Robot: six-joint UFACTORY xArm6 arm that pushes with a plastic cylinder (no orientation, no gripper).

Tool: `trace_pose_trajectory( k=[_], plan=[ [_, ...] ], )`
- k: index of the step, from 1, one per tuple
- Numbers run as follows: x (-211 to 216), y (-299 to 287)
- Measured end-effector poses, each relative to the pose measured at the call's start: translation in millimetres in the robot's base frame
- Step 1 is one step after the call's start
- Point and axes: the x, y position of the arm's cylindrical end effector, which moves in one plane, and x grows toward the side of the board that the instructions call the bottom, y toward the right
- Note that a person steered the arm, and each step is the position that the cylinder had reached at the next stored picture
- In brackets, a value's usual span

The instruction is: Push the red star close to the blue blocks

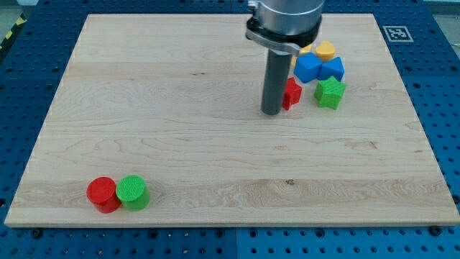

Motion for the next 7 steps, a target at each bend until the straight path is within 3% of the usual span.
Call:
trace_pose_trajectory(
  k=[1,3,5,7],
  plan=[
    [-19,-14],
    [-29,41],
    [20,31],
    [-16,38]
  ],
)
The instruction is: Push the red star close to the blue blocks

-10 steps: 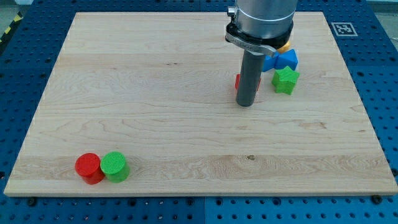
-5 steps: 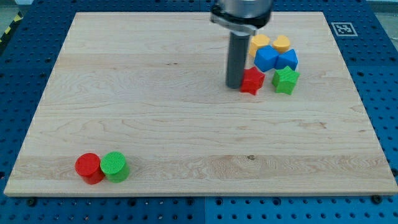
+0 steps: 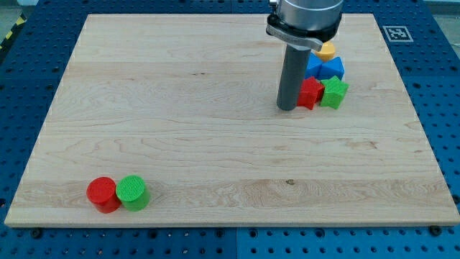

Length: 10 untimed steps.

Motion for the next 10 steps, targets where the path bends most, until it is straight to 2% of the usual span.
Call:
trace_pose_trajectory(
  k=[1,2,3,4,5,6,9,10],
  plan=[
    [-16,0],
    [-11,0],
    [19,0],
    [19,18],
    [-15,29],
    [-27,29],
    [-15,29],
    [-3,10]
  ],
)
